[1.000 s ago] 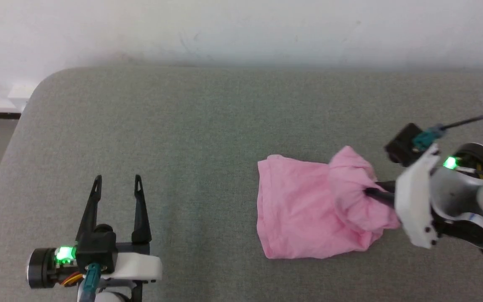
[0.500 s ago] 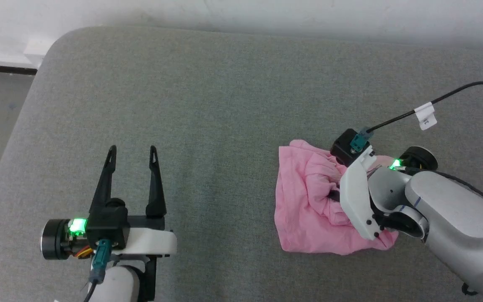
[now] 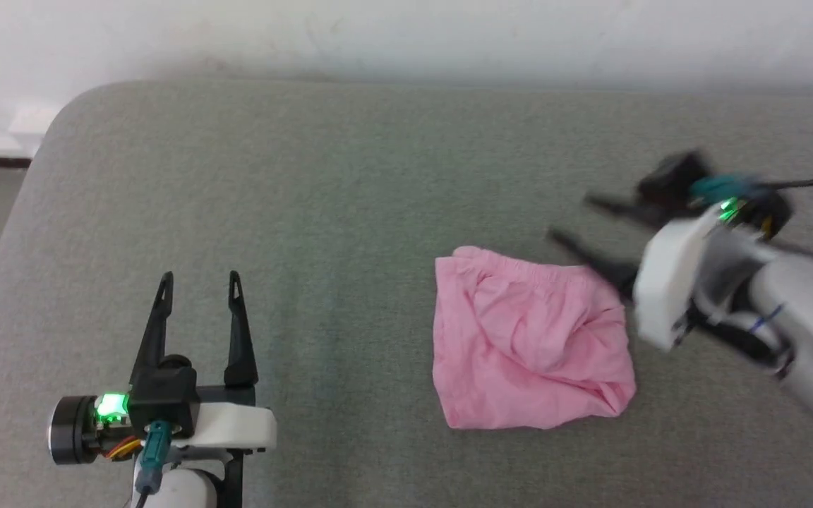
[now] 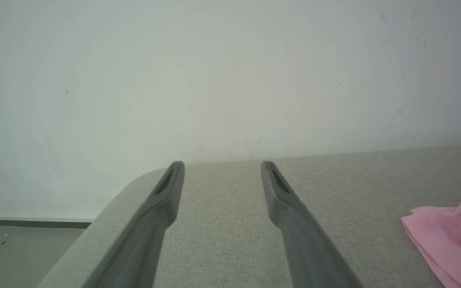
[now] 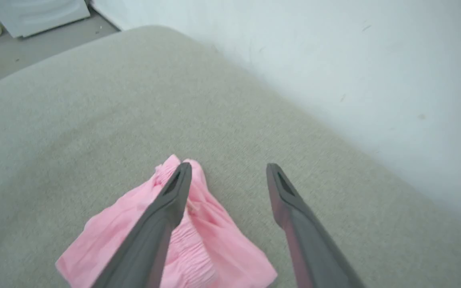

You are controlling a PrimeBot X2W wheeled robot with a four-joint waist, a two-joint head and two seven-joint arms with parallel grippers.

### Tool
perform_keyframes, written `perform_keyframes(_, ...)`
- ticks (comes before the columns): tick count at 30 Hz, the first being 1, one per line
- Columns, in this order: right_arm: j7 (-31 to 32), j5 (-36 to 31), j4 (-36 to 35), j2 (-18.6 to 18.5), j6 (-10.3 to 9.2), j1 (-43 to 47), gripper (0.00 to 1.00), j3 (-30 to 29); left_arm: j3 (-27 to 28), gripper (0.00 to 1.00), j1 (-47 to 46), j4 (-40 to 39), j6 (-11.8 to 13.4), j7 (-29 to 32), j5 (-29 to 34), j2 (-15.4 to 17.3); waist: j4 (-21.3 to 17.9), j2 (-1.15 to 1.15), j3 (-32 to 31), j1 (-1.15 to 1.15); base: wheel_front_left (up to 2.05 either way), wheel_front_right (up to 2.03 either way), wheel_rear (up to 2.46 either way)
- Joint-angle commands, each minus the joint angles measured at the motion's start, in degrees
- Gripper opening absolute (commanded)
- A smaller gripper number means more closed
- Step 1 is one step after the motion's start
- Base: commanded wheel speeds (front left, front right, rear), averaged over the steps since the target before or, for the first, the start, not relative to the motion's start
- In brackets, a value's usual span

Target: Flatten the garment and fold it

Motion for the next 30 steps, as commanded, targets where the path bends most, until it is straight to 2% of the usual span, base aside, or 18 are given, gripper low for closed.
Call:
perform_keyframes(1,-2.2,-1.0,-0.3,-0.4,-0.05,0.5,1.0,-1.8,0.3,1.0,0.6,-0.3,0.4,-0.3,0.8,0.3,-2.6,-0.01,-2.1,0.0,0.0,0.0,0.0)
perform_keyframes(5,-12.9,-7.0,-0.2,-0.1,-0.05,2.8,1.0,-11.8,0.6,1.0,0.9,-0.4,0.4,-0.3,0.5,0.6,-4.2,-0.01,-2.8,0.0,0.0,0.0,0.0)
perform_keyframes(8,-20.4,-13.1,1.1,1.8,-0.05,6.0,1.0,-20.1,0.8,1.0,1.0,-0.2,0.3,-0.3,0.4,0.7,-5.0,-0.01,-3.4,0.0,0.0,0.0,0.0)
perform_keyframes(11,-24.7,-18.9,1.9,5.2,-0.05,10.8,1.0,-28.2,1.0,1.0,1.4,0.0,0.2,-0.3,0.3,0.6,-5.5,-0.01,-4.2,0.0,0.0,0.0,0.0)
perform_keyframes(16,-26.5,-28.1,-1.5,12.1,-0.05,20.7,1.0,-41.2,1.3,1.0,2.1,0.1,-0.2,-0.3,0.1,0.6,-5.6,-0.01,-5.4,0.0,0.0,0.0,0.0)
perform_keyframes(22,-26.6,-34.9,-12.6,23.4,-0.05,35.2,1.0,-53.2,1.3,1.0,3.5,-0.4,-0.5,-0.3,0.1,0.3,-4.7,-0.01,-6.6,0.0,0.0,0.0,0.0)
perform_keyframes(26,-26.6,-36.7,-16.5,28.7,-0.05,43.3,1.0,-55.8,1.6,1.0,4.5,-0.2,-0.9,-0.3,0.1,0.7,-4.2,-0.01,-7.2,0.0,0.0,0.0,0.0)
perform_keyframes(30,-26.6,-37.6,-17.4,30.8,-0.05,47.8,1.0,-56.2,1.8,1.0,5.2,0.3,-1.0,-0.3,0.3,1.0,-3.7,-0.01,-7.5,0.0,0.0,0.0,0.0)
